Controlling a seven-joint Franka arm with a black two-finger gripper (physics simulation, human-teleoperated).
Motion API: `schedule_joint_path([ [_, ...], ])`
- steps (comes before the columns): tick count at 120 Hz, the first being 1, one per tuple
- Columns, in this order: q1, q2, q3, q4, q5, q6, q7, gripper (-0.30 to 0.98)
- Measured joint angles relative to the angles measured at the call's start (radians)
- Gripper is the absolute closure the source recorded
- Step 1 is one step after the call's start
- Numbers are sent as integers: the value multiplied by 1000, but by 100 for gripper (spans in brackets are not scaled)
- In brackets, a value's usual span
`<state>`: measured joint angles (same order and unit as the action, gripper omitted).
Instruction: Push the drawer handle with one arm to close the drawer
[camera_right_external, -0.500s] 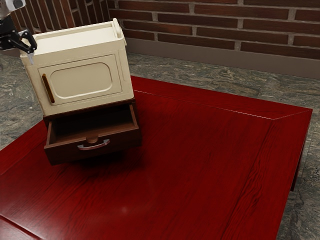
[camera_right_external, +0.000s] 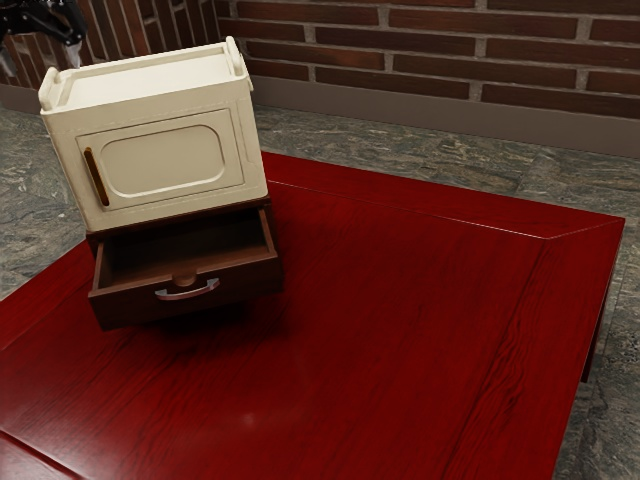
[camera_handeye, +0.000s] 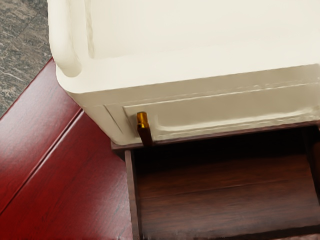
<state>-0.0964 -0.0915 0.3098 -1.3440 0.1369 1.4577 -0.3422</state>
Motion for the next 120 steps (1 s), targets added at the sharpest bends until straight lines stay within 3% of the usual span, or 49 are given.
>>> schedule_joint_path([
  [13, 11, 1, -3, -12, 3, -20, -1, 2],
  [35, 23, -3, -50, -123, -25, -45, -26, 47],
  [53, -16, -21, -73, -247, -38, -35, -68, 65],
  [75, -10, -125, -135, -465, -65, 45, -130, 74],
  [120, -11, -219, -269, -696, -203, 134, -277, 78],
])
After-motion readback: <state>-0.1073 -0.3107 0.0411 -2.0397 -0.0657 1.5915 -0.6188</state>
